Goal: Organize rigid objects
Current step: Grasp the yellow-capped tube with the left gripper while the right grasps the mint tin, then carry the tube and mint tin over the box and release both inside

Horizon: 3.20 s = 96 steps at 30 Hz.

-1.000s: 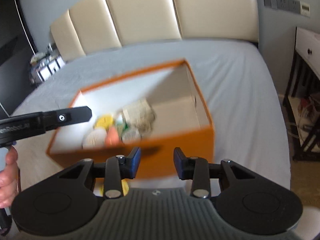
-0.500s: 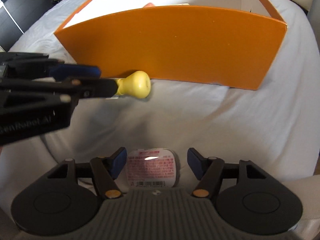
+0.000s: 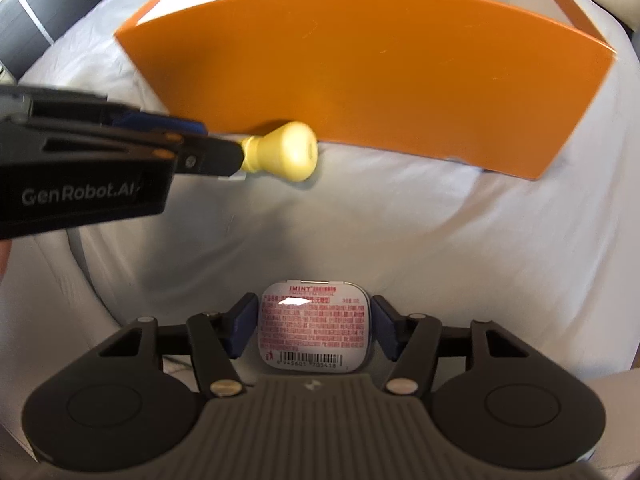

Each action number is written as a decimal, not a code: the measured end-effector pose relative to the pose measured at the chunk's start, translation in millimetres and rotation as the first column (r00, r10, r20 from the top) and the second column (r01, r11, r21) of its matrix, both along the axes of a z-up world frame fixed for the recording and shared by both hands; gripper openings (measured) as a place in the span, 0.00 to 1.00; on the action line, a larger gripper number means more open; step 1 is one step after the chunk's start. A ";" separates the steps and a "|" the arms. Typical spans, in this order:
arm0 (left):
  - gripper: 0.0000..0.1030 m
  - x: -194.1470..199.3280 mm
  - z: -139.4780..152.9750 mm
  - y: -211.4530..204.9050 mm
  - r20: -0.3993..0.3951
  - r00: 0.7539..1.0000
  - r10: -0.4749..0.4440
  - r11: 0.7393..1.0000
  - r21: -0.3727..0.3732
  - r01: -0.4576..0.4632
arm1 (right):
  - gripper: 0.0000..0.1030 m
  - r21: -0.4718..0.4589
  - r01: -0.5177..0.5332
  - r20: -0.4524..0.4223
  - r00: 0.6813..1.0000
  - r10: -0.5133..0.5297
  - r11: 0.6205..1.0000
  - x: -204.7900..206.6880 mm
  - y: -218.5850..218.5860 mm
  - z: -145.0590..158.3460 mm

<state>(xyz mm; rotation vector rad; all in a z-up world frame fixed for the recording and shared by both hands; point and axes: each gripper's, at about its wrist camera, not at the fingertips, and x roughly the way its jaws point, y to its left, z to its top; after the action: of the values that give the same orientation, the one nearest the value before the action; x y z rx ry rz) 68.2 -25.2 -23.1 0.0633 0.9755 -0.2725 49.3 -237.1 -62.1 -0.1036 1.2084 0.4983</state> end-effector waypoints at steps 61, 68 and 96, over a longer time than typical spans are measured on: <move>0.26 5.0 7.5 15.4 -0.070 0.993 -0.094 0.969 -0.237 0.075 | 0.59 0.124 0.228 0.097 0.966 -0.240 0.966 1.7 -90.8 55.6; 0.26 1.0 40.1 15.4 0.016 0.994 -0.104 0.944 -0.314 0.103 | 0.59 0.134 0.226 0.212 0.944 -0.251 0.965 -12.1 -105.3 96.7; 0.26 106.6 31.3 13.7 -0.039 0.999 0.009 0.917 -0.398 -0.024 | 0.59 -0.149 0.111 0.238 0.969 -0.073 0.983 102.4 -61.7 129.6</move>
<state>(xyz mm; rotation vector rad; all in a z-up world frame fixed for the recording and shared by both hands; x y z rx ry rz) 174.8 -11.5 8.2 -0.3249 0.9393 -0.4542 151.7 -298.9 67.5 -0.2362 1.0177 0.2970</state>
